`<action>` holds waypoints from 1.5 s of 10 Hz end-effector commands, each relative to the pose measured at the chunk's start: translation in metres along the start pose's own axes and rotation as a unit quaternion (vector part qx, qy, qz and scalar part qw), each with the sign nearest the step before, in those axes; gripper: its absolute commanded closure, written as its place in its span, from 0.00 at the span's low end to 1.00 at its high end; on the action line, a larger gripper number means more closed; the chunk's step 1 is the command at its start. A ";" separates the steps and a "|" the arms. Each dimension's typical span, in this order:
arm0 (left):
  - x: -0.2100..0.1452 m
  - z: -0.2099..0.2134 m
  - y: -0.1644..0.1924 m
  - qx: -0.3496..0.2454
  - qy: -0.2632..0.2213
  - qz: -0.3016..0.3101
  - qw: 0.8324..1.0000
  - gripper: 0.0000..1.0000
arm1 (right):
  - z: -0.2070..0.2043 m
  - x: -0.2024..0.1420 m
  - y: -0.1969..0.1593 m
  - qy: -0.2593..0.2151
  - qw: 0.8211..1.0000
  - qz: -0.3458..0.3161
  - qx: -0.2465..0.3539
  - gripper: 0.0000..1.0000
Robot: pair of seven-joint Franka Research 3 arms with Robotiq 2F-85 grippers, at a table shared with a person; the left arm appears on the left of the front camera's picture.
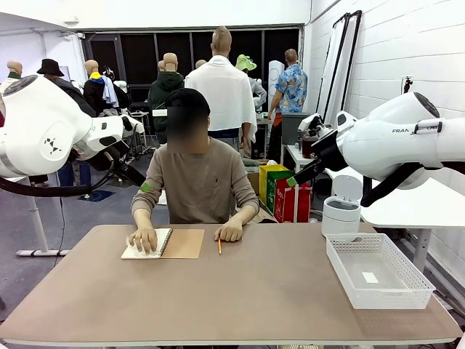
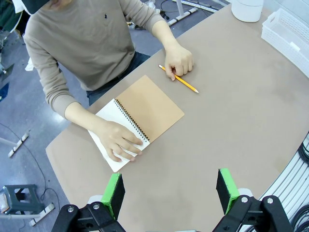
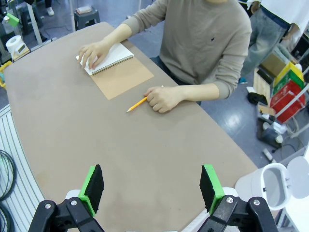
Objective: Sort the paper based on its condition.
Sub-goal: If a person hands you a paper, place it in the Organizing basket , and if it's crumpled, put it in the Trash can.
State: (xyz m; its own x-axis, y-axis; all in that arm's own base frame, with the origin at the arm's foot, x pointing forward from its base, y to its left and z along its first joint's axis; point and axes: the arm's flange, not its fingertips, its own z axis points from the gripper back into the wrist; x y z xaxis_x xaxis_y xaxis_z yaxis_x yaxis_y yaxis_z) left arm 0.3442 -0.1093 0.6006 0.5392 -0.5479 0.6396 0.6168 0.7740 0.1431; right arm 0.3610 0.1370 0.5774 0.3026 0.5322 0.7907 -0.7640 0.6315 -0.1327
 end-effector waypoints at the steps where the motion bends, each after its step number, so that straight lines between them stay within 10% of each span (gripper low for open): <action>1: 0.001 0.001 0.001 -0.003 -0.006 -0.001 1.000 0.00 | -0.001 0.000 0.000 0.000 1.000 0.000 0.000 0.00; 15: 0.001 0.001 0.001 -0.003 -0.006 -0.001 1.000 0.00 | -0.001 0.000 0.000 0.000 1.000 0.000 0.000 0.00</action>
State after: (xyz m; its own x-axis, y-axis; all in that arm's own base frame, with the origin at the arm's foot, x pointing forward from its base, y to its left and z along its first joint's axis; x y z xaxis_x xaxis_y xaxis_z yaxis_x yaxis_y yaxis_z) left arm 0.3442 -0.1093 0.6006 0.5392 -0.5479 0.6396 0.6168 0.7740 0.1431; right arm 0.3610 0.1370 0.5774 0.3026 0.5322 0.7907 -0.7640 0.6315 -0.1327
